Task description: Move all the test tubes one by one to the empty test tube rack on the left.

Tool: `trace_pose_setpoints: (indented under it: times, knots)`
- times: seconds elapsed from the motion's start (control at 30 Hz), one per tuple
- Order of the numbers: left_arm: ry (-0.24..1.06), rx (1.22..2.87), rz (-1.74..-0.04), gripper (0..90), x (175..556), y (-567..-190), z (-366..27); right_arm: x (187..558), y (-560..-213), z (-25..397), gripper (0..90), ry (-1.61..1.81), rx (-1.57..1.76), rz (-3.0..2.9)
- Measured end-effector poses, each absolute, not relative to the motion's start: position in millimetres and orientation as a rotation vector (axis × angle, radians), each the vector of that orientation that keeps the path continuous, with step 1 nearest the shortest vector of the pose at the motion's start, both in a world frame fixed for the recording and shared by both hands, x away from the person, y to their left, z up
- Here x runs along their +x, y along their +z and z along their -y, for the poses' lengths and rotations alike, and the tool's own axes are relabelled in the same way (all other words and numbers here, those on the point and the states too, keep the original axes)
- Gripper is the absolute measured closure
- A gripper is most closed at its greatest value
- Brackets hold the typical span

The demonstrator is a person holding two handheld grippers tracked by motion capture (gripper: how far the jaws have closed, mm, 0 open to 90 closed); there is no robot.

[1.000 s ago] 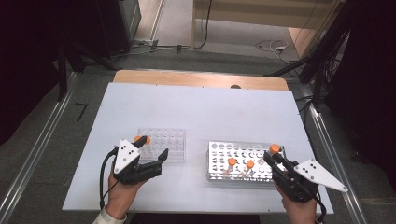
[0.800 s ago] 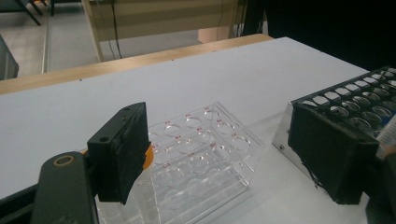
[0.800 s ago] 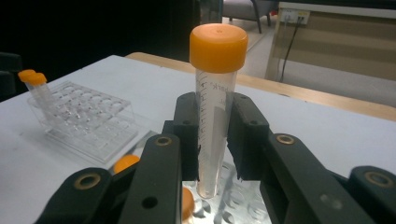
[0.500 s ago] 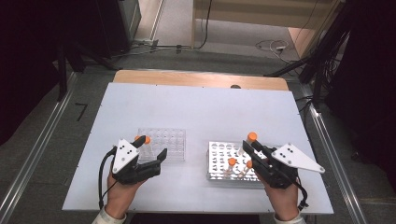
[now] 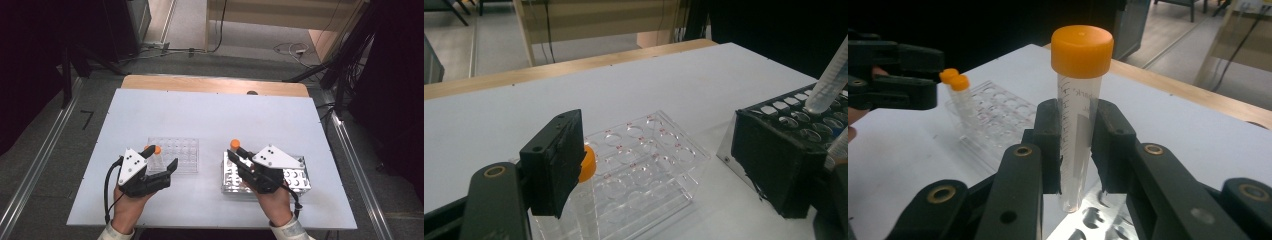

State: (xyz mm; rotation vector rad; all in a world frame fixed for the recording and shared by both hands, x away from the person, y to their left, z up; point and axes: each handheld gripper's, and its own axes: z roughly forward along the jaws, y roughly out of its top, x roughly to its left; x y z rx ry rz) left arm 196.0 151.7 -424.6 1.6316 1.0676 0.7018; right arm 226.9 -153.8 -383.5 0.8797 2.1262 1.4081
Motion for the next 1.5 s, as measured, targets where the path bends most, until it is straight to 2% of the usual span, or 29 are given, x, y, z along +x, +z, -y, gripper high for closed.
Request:
trace_pose_setpoints:
  times: [0.37,0.8,1.17,1.5]
  knots:
    - [0.654,1.629,-1.052,23.8,196,-423,-153,226,-395,119,72.2,1.421,0.827,-2.211]
    - [0.557,1.602,-0.98,32.7,191,-418,-151,226,-410,91,72.2,1.402,0.791,-2.291]
    - [0.484,1.628,-0.899,47.0,188,-414,-142,225,-427,69,72.2,1.38,0.76,-2.356]
    - [0.481,1.656,-0.885,58.6,190,-417,-138,222,-431,58,72.2,1.392,0.735,-2.381]
